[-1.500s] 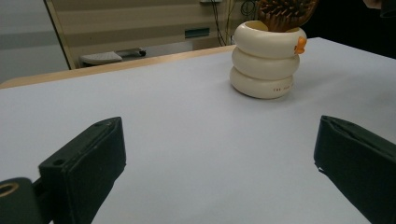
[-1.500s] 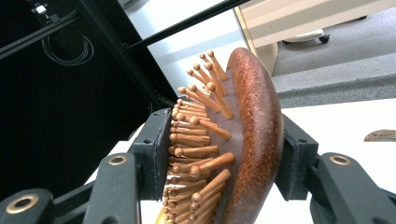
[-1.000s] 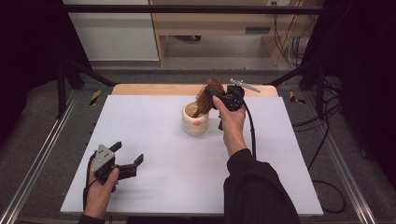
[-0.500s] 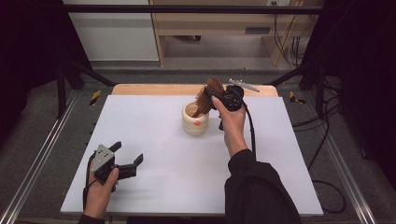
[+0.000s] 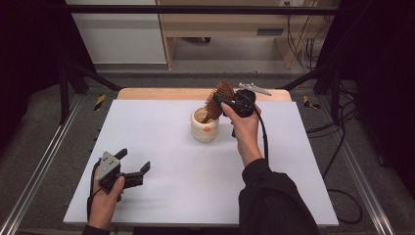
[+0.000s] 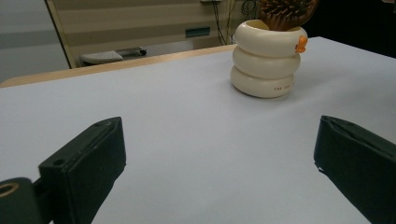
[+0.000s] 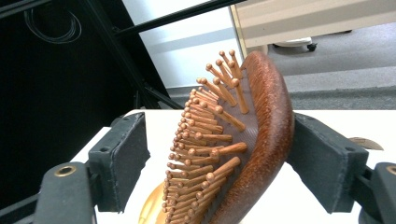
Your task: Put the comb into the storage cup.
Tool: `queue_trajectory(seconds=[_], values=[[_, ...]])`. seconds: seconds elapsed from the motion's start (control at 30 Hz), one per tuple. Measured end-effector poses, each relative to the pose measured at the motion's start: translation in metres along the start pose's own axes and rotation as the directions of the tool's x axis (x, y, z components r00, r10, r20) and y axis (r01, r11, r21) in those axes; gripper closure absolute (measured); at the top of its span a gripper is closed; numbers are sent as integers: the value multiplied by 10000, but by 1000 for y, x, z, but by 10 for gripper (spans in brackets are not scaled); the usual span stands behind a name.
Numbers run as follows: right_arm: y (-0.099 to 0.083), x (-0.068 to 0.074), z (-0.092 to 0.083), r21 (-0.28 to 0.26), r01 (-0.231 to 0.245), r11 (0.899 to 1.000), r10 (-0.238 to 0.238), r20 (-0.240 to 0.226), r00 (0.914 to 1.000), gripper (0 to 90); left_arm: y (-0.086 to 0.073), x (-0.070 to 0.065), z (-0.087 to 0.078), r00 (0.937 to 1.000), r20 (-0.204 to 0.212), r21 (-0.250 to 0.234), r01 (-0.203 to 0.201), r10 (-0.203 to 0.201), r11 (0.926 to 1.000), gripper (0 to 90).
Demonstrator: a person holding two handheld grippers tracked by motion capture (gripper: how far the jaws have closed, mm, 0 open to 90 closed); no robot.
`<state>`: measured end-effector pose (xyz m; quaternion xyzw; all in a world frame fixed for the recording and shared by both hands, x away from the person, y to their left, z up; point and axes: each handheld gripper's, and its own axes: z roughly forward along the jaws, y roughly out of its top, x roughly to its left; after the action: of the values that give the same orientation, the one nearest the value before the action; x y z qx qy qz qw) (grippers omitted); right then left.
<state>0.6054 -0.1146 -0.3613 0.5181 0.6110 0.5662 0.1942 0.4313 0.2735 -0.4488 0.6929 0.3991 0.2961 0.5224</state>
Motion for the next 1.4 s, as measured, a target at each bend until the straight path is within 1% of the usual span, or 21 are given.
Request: queue_trajectory(seconds=[0.17, 0.23, 0.4, 0.5, 0.6, 0.67, 0.77, 0.87, 0.93, 1.03, 1.17, 1.23, 1.4], values=[[1, 0, -3, -29, 128, 9999, -128, 108, 9999, 196, 0, 0, 0, 10000, 7, -3, 1, -1, 10000, 23], [1, 0, -3, -29, 256, 9997, -255, 152, 9996, 193, 0, 0, 0, 10000, 3, -3, 13, -13, 10000, 23], [2, 1, -6, -94, 466, 9989, -464, 213, 9987, 159, -1, 1, 0, 10000, -44, 6, 44, -44, 10000, 23], [4, 2, -9, -125, 494, 9987, -492, 203, 9986, 138, -1, 2, -1, 9999, -82, -48, 105, -106, 9999, 24], [5, 3, -13, -157, 620, 9980, -617, 212, 9979, 115, 0, 3, -2, 9999, -94, -49, 95, -96, 9999, 23], [7, 4, -17, -261, 680, 9973, -675, 207, 9975, 109, 0, 4, -2, 9998, -134, -81, 133, -134, 9999, 23], [8, 6, -22, -310, 966, 9948, -959, 218, 9952, 89, 0, 4, -2, 9997, -183, -78, 150, -152, 9999, 23], [9, 8, -27, -291, 1233, 9919, -1225, 283, 9921, 88, 0, 4, -2, 9997, -209, -106, 145, -147, 9998, 23], [10, 9, -31, -284, 1305, 9910, -1300, 165, 9914, 94, 1, 5, -2, 9996, -228, -114, 133, -135, 9998, 23], [12, 10, -37, -350, 1592, 9866, -1584, 241, 9871, 94, 0, 6, -2, 9995, -273, -118, 161, -164, 9998, 23], [13, 8, -44, -238, 1894, 9816, -1886, 338, 9815, 90, 1, 6, -2, 9995, -271, -125, 147, -151, 9998, 23], [14, 6, -47, -275, 1901, 9814, -1895, 226, 9816, 88, 1, 6, -2, 9996, -259, -116, 125, -128, 9999, 23], [13, 1, -53, -285, 1847, 9824, -1838, 311, 9825, 85, 0, 6, -2, 9996, -270, -120, 97, -100, 9999, 23]])
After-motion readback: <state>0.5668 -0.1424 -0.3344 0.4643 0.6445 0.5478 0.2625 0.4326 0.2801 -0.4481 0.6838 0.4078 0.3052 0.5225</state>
